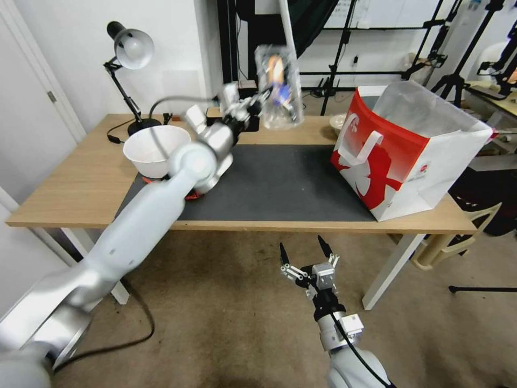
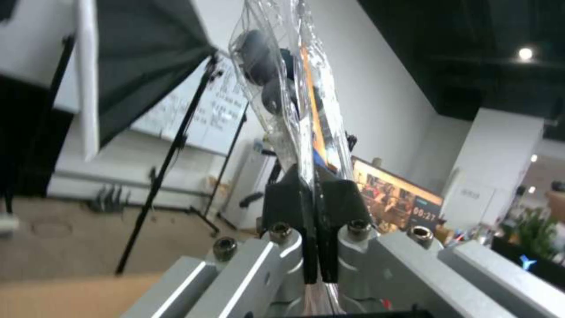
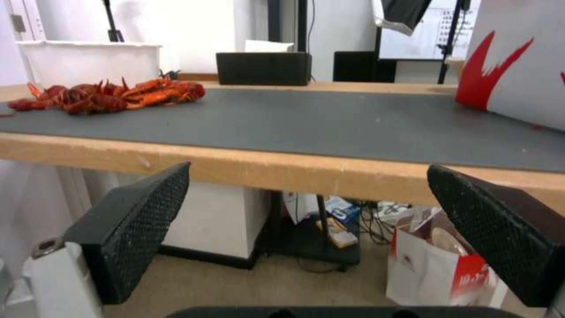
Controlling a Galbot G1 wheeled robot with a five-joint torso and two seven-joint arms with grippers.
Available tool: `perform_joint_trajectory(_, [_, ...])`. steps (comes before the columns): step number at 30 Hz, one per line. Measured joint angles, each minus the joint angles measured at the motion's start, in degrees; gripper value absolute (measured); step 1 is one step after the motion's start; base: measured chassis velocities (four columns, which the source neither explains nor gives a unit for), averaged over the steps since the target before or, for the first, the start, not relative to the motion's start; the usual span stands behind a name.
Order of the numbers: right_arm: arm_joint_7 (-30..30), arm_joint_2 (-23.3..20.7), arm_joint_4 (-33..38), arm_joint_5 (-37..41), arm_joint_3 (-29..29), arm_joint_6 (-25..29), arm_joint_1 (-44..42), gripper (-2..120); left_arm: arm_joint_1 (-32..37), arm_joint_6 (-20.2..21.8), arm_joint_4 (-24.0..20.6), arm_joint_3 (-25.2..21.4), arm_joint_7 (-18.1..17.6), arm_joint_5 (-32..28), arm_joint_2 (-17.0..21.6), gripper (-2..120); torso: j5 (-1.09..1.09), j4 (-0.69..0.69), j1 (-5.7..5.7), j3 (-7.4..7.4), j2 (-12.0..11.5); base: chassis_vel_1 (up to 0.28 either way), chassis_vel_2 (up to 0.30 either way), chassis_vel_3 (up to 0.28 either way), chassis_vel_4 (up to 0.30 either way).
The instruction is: Close the takeout container lid, then place the container into the takeout bag.
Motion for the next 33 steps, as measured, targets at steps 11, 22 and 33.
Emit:
perform_joint_trajectory(11, [0.2, 1.1, -1.6, -1.0, 0.0, 0.3, 0.0, 100, -11.3, -4.8, 13.6, 10.1, -0.3, 11.7, -12.1, 0, 0.00, -0.02, 0.01, 0.01, 0.0, 0.000, 0.000, 0.000, 0.000])
perform_joint_trajectory(22, [0.3, 0.9, -2.2, -0.9, 0.2, 0.3, 0.6, 100, -15.6, -7.2, 19.0, 12.3, 0.4, 14.9, -20.2, 0, -0.01, 0.00, 0.01, 0.00, 0.0, 0.000, 0.000, 0.000, 0.000])
perform_joint_trajectory(33, [0.4, 1.2, -3.2, -0.5, 0.3, 0.1, 1.1, 100, -15.4, -11.9, 21.7, 20.0, 3.6, 27.2, -22.2, 0, -0.01, -0.01, 0.00, 0.00, 0.0, 0.000, 0.000, 0.000, 0.000])
